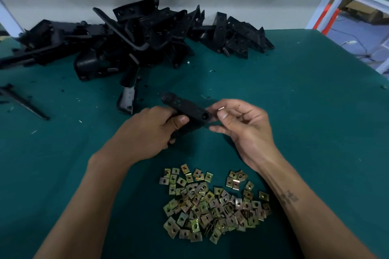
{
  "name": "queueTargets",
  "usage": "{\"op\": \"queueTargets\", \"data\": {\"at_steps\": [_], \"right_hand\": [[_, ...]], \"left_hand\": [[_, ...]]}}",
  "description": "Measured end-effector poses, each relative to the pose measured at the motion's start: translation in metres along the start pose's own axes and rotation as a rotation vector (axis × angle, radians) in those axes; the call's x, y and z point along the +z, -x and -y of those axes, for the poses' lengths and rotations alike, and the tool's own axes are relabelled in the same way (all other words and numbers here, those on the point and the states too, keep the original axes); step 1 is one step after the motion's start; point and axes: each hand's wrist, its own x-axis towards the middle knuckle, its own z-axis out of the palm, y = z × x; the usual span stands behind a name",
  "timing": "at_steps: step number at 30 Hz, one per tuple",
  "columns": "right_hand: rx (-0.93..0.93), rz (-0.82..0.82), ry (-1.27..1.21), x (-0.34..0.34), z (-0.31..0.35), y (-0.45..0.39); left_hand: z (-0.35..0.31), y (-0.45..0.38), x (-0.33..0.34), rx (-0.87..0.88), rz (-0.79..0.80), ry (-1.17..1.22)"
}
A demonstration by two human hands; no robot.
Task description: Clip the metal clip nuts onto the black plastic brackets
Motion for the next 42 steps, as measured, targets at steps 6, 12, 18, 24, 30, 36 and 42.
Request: {"op": "queueTargets", "data": {"at_steps": [6,12,18,24,30,36,42], "right_hand": [[-0.047,-0.016,0.194,0.003,-0.010,0.003],[0.086,-0.098,-0.070,-0.014,-0.002,-0.006],[0.112,-0.061,-0.118,-0.018,0.000,-0.006],[0.109,-0.053,-0.113,-0.018,-0.002,-0.009],[0.081,-0.140,-0.041,-0.013,-0.005,-0.011],[0.097,-0.111,-0.017,-0.014,-0.005,-0.008],[0.009,-0.091,0.073,-0.011,-0.005,-0.007]], "left_hand": [[-0.012,-0.001,0.031,0.081,-0.384,-0.114],[-0.008,0.000,0.051,0.150,-0.514,-0.266],[-0.006,-0.004,0.053,0.172,-0.571,-0.281],[-0.006,-0.006,0.054,0.183,-0.602,-0.273],[-0.003,-0.007,0.053,0.145,-0.589,-0.295],[-0.002,-0.007,0.052,0.181,-0.549,-0.269],[-0.004,-0.007,0.051,0.160,-0.505,-0.293]]}}
